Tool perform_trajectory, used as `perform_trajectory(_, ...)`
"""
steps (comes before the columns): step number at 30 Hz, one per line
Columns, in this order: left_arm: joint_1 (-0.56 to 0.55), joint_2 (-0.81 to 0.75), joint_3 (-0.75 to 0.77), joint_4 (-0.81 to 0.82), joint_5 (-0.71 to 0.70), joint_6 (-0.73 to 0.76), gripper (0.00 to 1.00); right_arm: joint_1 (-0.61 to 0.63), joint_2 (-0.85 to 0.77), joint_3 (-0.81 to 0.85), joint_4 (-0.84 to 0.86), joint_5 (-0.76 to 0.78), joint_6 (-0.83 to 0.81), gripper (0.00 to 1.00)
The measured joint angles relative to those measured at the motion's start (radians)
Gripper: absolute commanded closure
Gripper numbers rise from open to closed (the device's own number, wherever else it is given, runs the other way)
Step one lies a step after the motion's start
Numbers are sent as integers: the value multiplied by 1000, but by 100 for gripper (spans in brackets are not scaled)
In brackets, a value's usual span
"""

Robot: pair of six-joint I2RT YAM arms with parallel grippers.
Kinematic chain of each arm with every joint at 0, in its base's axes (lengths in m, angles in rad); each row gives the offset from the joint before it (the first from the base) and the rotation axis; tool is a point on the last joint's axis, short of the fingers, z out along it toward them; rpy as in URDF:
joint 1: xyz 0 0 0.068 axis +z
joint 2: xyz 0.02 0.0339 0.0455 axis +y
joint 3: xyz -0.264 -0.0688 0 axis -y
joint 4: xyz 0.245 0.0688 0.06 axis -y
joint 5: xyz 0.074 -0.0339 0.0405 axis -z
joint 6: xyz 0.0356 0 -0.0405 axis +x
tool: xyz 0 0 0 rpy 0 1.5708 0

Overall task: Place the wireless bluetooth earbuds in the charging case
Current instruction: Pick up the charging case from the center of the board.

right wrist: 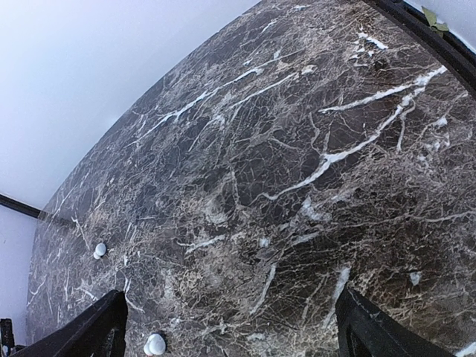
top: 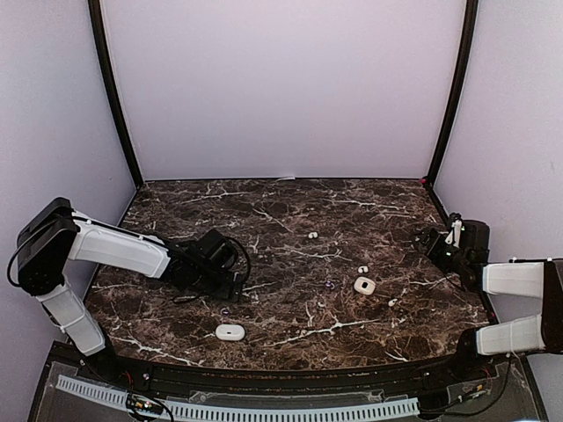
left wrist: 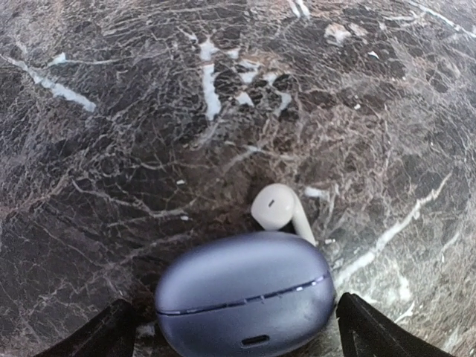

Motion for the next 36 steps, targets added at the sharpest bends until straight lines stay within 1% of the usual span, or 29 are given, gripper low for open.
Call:
perform_trajectory(4,-2,23,19,-8,-35,-13,24,0,0,0,0,0,0,3)
perform_trajectory(5,-2,27,22,-8,-39,-14,29,0,0,0,0,0,0,3)
perform_trajectory(8,-2,32,26,-8,-51,-16,48,0,0,0,0,0,0,3)
perform_trajectory(9,-2,32,26,-6,-52,-11,51,0,0,0,0,-1,0,3)
perform_trajectory(12,-2,29,20,8,-47,-6,51,0,1,0,0,-4,0,3)
perform_trajectory(14,-2,5,-10,36,-30,14,50,0,3,0,3,-16,-1,2)
perform_trajectory(20,-2,-161,-133,129,53,126,49,26,33,11,40,-99,-5,2)
perform_trajectory(22,-2,-222,-159,178,90,176,48,63,62,35,41,-129,-11,6)
perform_trajectory(24,-2,-281,-192,256,142,232,47,121,102,80,32,-170,-19,10)
perform_trajectory(27,-2,-360,-259,393,239,317,47,243,153,171,-7,-226,-43,10)
perform_trajectory(29,-2,-381,-298,480,291,372,47,325,167,227,-33,-253,-55,10)
perform_trajectory(32,-2,-375,-323,577,368,458,48,466,170,309,-65,-301,-62,10)
perform_trajectory(36,-2,-331,-324,697,431,562,48,592,187,377,-89,-343,-59,9)
